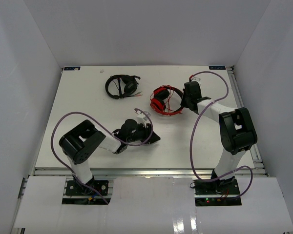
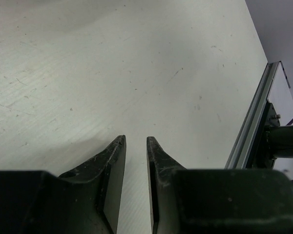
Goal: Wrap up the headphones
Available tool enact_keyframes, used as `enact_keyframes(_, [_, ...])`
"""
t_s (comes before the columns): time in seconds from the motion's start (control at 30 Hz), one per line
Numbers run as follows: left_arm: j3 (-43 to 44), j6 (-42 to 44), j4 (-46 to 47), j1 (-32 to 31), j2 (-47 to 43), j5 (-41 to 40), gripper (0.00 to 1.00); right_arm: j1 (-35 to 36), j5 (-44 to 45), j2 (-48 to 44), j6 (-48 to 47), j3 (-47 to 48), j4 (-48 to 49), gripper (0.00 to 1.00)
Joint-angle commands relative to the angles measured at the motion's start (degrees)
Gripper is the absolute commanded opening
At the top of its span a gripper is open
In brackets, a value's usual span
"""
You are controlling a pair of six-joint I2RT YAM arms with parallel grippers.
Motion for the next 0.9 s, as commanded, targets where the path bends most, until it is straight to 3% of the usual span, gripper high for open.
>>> enact_keyframes(0.0, [-2.02,2.74,-4.83,-0.42,-9.95,-1.79,0.35,0.61,3.23,-2.32,-2.7,-1.27,8.85,0.17])
enact_keyframes(0.27, [-3.88,8.12,-20.54,-0.42,-29.2,-7.39,0.39,0.61,2.83,0.16,-5.93,-0.86,10.12,0.4])
enact_keyframes(0.3, [-4.0,8.57,-23.21,-0.47,-32.89,-8.12,0.4,0.66,2.8,0.56,-6.43,-0.66,10.14,0.45])
enact_keyframes(0.47, [-3.77,10.34,-34.46,-0.41,-47.69,-12.23,0.51,-0.4,1.68,-1.08,-8.91,-1.51,10.17,0.89])
enact_keyframes(0.53, [-3.18,11.01,-38.24,-0.33,-51.94,-13.52,0.61,-1.48,-0.06,-2.95,-10.07,-2.63,9.8,0.96])
enact_keyframes(0.63, [-1.58,12.83,-44.2,-0.23,-57.2,-14.81,0.73,-3.7,-5.48,-7.51,-15.49,-3.83,7.34,0.94])
enact_keyframes(0.77, [3.06,15.79,-53.39,-0.12,-60.37,-15.87,0.86,-4.89,-24.52,-18.63,-28.53,-5.67,-2.14,0.9])
enact_keyframes(0.87, [6.99,19.04,-59.63,-0.07,-60.79,-16.26,0.96,-4.58,-28.2,-30.06,-30.41,-11.76,-3.79,0.9])
